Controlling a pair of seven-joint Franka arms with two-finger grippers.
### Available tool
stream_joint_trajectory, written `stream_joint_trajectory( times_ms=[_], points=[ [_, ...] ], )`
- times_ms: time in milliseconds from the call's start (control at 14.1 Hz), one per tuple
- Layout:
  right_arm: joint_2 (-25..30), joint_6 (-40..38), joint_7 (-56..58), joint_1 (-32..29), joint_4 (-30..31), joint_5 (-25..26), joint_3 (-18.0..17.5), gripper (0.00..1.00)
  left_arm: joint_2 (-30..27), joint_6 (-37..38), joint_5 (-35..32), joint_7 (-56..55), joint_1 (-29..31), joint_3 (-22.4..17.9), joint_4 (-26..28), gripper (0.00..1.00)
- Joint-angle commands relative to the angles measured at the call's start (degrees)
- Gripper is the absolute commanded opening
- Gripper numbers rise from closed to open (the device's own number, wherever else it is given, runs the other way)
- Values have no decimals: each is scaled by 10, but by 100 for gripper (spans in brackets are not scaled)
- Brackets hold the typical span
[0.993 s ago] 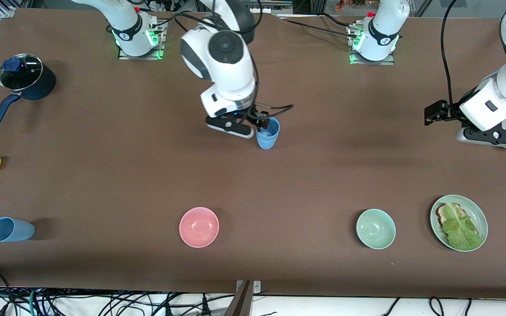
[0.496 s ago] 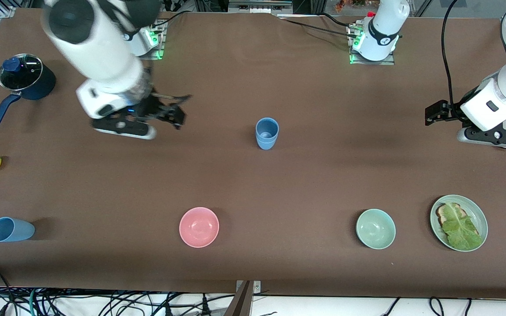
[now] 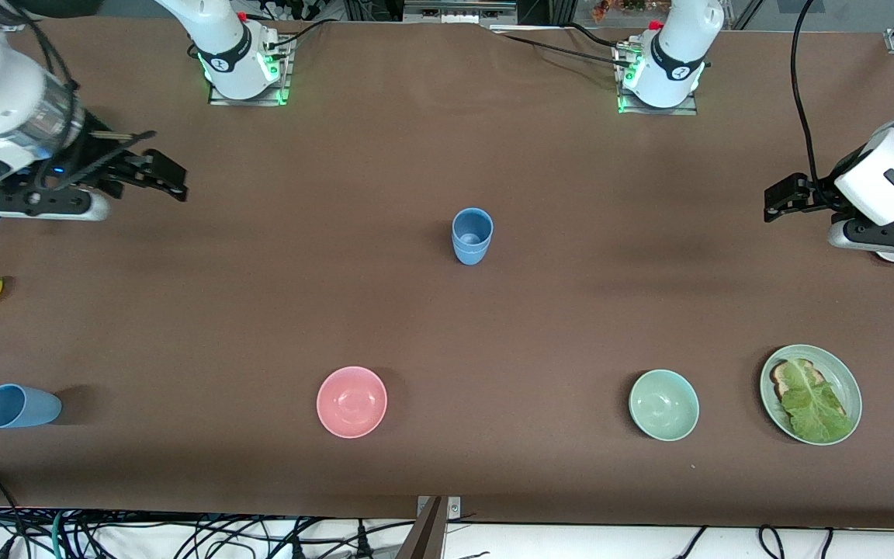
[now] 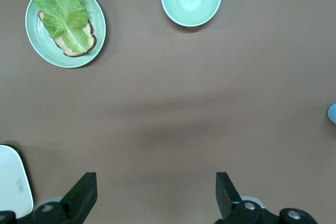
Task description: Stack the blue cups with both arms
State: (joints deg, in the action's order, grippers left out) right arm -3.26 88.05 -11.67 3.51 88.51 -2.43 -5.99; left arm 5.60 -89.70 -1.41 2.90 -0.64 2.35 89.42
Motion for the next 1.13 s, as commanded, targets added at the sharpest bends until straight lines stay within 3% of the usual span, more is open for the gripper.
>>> stream_joint_trajectory(
  times_ms=[0, 142, 355, 1064],
  points=[
    [33, -32, 47, -39, 21, -9, -11, 100, -13, 11, 10, 8, 0, 2, -7, 100],
    [40, -46, 60, -48, 19, -6, -11, 100, -37, -10, 10, 7, 1, 2, 22, 100],
    [54, -53, 60, -57, 20, -4, -11, 100, -102, -82, 7, 7, 1, 2, 121, 100],
    [48, -75, 57, -57, 9, 0, -6, 100, -89, -43, 13, -5, 5, -2, 81, 100]
  ],
)
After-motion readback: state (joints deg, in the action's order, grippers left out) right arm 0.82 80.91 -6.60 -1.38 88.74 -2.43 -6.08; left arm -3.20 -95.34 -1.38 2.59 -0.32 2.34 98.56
